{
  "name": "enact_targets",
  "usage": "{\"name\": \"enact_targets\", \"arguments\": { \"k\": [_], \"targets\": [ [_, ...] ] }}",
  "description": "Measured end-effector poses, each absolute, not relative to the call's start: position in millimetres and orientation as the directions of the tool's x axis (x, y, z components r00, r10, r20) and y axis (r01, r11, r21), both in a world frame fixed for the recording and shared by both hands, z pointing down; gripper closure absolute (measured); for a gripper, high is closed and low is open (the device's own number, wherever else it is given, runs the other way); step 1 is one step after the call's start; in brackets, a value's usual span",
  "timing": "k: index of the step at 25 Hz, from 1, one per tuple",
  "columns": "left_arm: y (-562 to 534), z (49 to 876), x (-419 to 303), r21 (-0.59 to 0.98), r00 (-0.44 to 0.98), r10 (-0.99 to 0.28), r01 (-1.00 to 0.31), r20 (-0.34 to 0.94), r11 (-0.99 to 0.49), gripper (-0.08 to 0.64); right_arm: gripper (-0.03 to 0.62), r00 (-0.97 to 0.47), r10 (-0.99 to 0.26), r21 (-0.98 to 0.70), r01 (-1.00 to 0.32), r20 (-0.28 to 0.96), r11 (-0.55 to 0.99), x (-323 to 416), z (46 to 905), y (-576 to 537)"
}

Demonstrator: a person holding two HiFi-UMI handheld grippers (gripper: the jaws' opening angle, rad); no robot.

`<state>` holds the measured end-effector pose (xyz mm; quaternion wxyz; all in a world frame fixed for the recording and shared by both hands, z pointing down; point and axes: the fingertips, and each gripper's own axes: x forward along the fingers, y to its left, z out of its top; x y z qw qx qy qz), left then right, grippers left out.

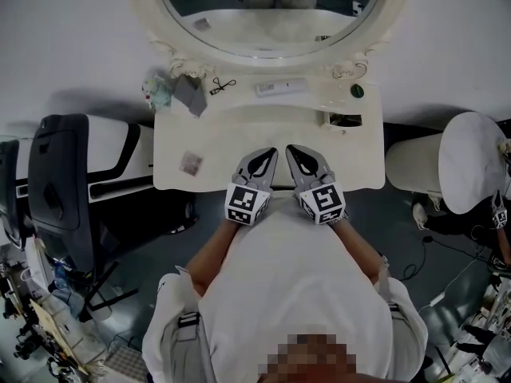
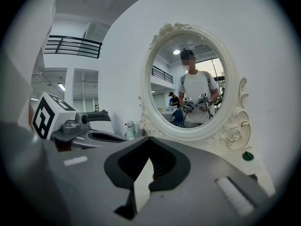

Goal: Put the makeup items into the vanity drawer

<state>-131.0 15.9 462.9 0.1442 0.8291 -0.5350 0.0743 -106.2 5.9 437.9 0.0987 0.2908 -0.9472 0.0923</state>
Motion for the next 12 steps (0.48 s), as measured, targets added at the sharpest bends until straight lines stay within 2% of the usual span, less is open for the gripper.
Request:
{"name": "enact_targets", "arguments": {
  "k": [12],
  "targets": [
    [14.3,463.0,-124.9,0.164,0.430,-0.857,-0.902,0.282,-0.399,0.554,0.584,-0.822,-0.519,-0.123,-0.555,0.237,0.823,-105.6,438.1,6.1]
  ]
}}
